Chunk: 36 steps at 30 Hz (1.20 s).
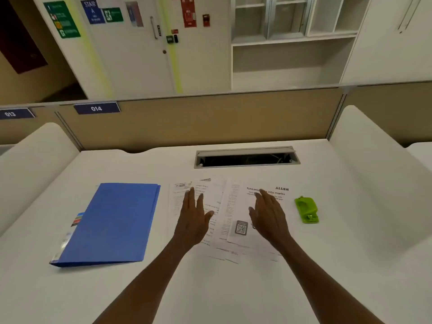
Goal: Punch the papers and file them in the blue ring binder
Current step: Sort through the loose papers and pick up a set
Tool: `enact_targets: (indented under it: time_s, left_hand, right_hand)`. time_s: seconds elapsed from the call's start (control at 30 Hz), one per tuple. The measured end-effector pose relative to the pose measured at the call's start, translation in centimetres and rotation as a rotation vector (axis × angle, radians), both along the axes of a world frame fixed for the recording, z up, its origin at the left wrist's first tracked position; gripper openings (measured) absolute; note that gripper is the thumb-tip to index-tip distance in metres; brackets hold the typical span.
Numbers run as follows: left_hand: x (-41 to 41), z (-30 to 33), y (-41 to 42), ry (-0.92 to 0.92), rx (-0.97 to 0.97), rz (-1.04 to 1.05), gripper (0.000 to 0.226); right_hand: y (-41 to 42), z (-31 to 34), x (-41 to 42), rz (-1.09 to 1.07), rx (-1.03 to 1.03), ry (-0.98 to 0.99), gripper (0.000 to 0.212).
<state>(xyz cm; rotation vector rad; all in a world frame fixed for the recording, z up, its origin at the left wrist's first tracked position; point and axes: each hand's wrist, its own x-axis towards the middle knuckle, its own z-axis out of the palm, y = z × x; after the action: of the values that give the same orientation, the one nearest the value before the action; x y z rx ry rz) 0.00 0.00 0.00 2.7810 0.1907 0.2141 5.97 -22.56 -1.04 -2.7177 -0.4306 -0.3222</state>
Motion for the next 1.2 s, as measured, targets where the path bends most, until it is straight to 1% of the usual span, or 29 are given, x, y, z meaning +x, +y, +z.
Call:
enact_targets:
  time_s: [0.1,0.17,0.27,0.33,0.43,0.53,0.7,0.83,0.97,1.13,1.2]
  left_hand:
    - [-0.3,-1.4,-1.5,0.093,0.012,0.003,0.065]
    - [-0.6,-2.4,-2.6,0.137,0.013,-0.014,0.059]
    - [-1.0,-3.6,-4.1,0.151,0.007,-0.071,0.049]
    - [-1.1,-4.6,-4.9,0.168,-0.015,-0.107,0.046]
    - [-1.2,-5.6,-6.1,0.187,-0.059,-0.131,0.046]
    - [-1.1,-6.3,-6.9,0.187,-0.099,-0.131,0.046]
    - [-0.5,-6.8,-7.3,0.169,-0.181,-0.133,0.043]
    - [0.5,-6.4,-7.8,0.187,-0.387,-0.003,0.039]
    - [1.1,-6.2,-7.7,0.267,-0.503,0.08,0.047]
    - [2.2,-6.2,-5.8,0.285,-0.698,0.289,0.061]
    - [2.4,-6.2,-5.0,0.311,-0.733,0.309,0.062]
  right_hand:
    - [-1.6,-1.1,-0.8,-0.08,0.033,0.003,0.039]
    - [-2.8,-2.0,-1.5,-0.135,-0.004,0.055,0.04]
    - [-4.6,-3.2,-1.7,-0.235,-0.049,0.148,0.034]
    - [-5.3,-4.1,-1.9,-0.289,-0.082,0.224,0.04]
    - [-5.8,-4.8,-2.3,-0.362,-0.099,0.285,0.053]
    - [-5.9,-5.2,-2.7,-0.448,-0.132,0.36,0.059]
    - [-5.7,-5.0,-2.1,-0.476,-0.07,0.426,0.066]
    - [-4.7,-4.4,-1.4,-0.523,-0.036,0.509,0.066]
    - [-2.8,-4.0,-1.4,-0.555,-0.001,0.587,0.069]
    - [-1.5,-3.9,-1.5,-0.605,0.003,0.618,0.075]
    - [-1.1,-3.9,-1.7,-0.618,0.009,0.633,0.076]
